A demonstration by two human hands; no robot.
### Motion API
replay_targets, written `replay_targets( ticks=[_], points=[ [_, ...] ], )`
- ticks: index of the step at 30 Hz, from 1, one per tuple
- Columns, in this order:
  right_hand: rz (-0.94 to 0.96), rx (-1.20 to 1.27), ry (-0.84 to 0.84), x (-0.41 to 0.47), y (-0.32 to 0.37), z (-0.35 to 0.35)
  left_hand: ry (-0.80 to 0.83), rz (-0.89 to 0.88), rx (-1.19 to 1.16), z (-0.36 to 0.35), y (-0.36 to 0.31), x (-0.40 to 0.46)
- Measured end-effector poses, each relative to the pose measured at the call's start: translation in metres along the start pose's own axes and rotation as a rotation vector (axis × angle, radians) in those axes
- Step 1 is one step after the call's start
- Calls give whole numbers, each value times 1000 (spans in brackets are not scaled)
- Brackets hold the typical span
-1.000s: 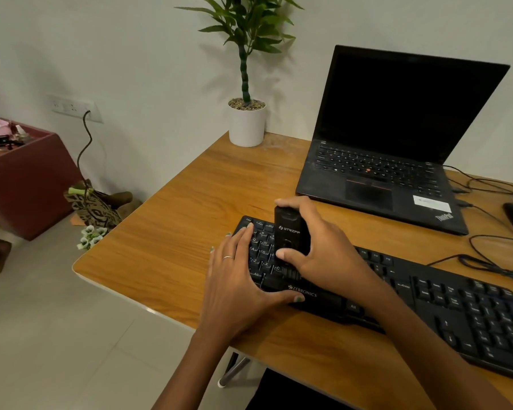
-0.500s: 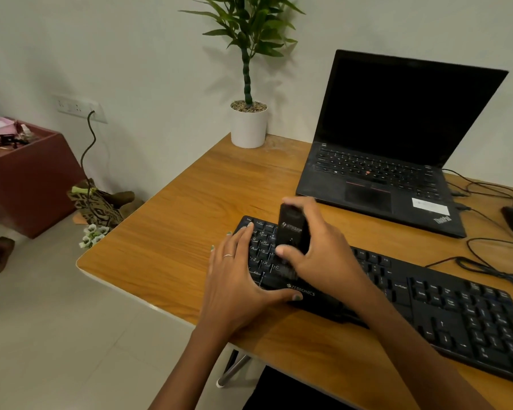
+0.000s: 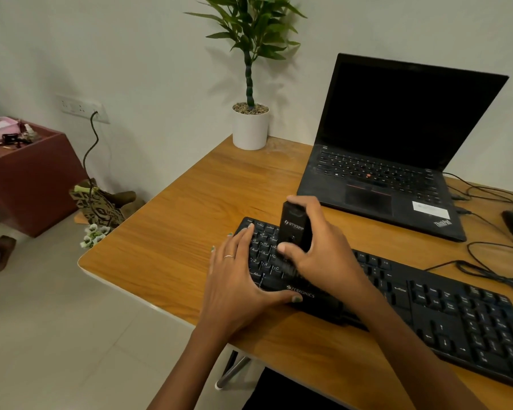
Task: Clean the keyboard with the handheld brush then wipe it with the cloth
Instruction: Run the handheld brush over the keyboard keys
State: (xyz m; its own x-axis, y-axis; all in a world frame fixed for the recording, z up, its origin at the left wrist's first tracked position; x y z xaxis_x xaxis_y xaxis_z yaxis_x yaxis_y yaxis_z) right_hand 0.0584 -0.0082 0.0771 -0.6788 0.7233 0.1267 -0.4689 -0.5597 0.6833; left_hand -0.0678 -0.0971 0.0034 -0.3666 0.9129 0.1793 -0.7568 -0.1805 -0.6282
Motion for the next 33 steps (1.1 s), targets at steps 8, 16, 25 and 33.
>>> replay_targets(
  ticks=[8,16,25,33],
  points=[
    [94,-11,-35,-4,2,-14,-14,0,-11,0,0,0],
    [140,-1,73,-3,-1,-5,-15,-11,-16,0,1,0],
    [165,-127,143,0,9,-4,-5,-13,-26,-1,0,1],
    [169,90,202,-7,8,-7,-16,-34,-19,0,1,3]
  ],
)
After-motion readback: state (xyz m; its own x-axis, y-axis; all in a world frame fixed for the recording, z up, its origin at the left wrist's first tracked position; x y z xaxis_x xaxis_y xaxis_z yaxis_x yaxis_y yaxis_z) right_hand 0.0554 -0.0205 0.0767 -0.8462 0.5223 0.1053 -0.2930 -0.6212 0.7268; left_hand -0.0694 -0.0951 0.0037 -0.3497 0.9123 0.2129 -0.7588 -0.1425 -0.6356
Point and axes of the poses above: each hand's wrist, its own x-axis towards the middle knuckle, its own z-axis out of the back of the hand, y = z × x, the point moved 1 cm from there along x, towards the middle knuckle, and after that the axes turned 5 degrees about y, right-handed, at the moved point
